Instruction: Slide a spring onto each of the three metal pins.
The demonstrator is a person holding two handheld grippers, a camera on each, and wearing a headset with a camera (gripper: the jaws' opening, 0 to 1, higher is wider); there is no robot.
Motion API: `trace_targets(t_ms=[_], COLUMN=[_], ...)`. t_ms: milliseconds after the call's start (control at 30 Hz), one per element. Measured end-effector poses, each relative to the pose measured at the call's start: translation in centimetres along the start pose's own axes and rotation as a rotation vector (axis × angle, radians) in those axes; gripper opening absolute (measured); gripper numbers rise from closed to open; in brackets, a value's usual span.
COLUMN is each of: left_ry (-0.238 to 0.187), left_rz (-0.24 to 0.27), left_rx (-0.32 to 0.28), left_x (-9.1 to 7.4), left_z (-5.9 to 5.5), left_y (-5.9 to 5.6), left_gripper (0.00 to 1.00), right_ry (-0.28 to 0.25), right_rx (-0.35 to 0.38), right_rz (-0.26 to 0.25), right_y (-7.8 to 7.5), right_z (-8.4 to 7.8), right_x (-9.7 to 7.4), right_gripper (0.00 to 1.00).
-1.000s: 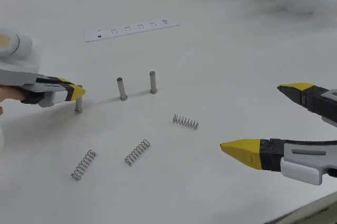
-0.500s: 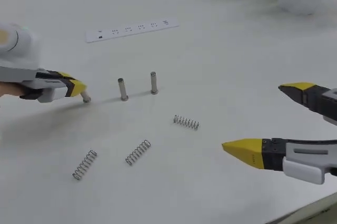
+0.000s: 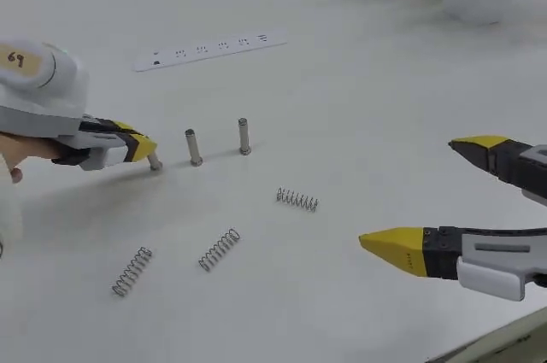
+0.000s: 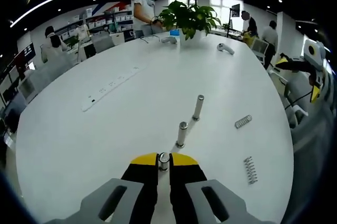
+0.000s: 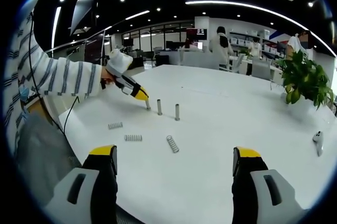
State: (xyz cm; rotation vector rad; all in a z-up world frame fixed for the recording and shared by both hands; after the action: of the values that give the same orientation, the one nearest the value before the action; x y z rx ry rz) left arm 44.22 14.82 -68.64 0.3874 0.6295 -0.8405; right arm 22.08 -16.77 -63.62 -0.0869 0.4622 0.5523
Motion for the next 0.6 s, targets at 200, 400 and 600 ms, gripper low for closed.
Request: trace_targets(t_ms=[200,400,600], left_ry=[0.014,0.018,0.013], left_rz=[0.010,0.020,0.038], left_rx=[-0.010,-0.033,-0.079], left_x=[0.25,0.33,0.36], left_z=[-0.34,-0.58,-0.65], left_y=[0.39,0.58,0.73], left_gripper=[0.00,0.00,0.00], right_ry=[0.003,0.017,0.007], right_rx=[0.003,0.008,0.011], right_rz=[0.006,0.012,0.003], right_y=[0.04,-0.04,-0.15], right_z=[-0.11,-0.55,-0.52], right_x=[0.00,0.06,-0.10], right_gripper=[0.90,0.90,0.89])
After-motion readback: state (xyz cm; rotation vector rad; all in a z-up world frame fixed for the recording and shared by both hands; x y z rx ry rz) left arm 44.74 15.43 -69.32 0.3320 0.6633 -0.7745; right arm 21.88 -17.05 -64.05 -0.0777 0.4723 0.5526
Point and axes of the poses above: the centre of the closed fingertips' face, and the gripper's own axes: x roughly forward along the fingers, y roughly to its left, z roughly out of its top, the point moved 10 cm from there along -x, roughly backward along the fingers, and after that the axes turned 2 degrees about z, right-handed, at the moved point
